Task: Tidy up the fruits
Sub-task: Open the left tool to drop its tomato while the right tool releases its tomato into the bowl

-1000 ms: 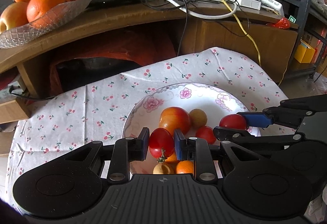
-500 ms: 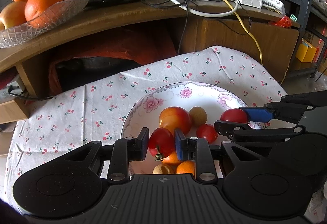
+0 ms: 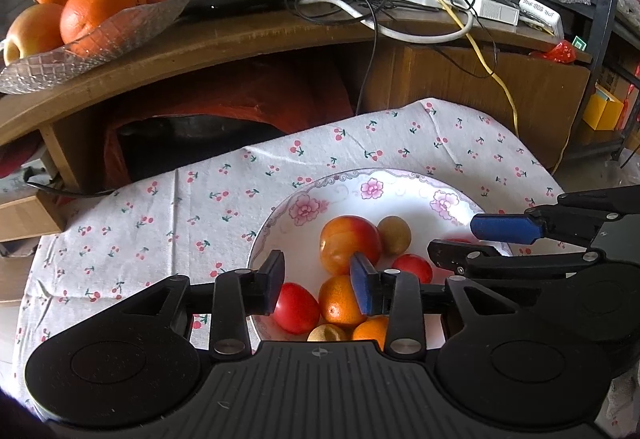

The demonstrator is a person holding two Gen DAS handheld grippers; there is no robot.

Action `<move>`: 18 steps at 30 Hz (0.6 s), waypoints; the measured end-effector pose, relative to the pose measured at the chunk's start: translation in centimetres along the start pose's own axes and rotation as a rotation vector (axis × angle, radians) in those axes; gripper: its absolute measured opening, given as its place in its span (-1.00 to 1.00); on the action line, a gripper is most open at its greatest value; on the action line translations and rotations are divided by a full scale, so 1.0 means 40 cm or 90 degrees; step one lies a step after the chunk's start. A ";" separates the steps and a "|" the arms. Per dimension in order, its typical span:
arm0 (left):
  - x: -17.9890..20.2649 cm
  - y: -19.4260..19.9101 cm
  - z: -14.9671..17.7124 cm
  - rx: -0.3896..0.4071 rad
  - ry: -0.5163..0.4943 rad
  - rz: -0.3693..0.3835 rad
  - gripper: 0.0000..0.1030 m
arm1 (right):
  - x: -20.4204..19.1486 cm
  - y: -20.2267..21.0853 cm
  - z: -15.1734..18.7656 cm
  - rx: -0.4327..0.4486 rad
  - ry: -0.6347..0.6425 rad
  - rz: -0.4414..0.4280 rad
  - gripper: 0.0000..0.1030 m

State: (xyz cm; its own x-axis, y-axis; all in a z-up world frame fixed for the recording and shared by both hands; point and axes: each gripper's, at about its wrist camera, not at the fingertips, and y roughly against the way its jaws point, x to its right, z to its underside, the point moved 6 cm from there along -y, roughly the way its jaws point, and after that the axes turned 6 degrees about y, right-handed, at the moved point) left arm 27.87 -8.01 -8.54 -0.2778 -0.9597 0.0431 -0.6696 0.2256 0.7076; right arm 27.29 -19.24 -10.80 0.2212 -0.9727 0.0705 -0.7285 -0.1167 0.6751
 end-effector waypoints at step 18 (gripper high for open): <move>-0.012 0.028 -0.012 0.015 0.014 -0.005 0.26 | 0.024 0.023 -0.010 0.010 -0.048 -0.017 -0.25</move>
State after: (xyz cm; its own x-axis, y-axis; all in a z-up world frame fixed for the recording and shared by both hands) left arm 27.57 -7.36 -7.42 -0.2569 -0.9650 0.0530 -0.6882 0.2211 0.6911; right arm 27.10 -20.19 -9.81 0.1923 -0.9813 -0.0035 -0.7332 -0.1461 0.6642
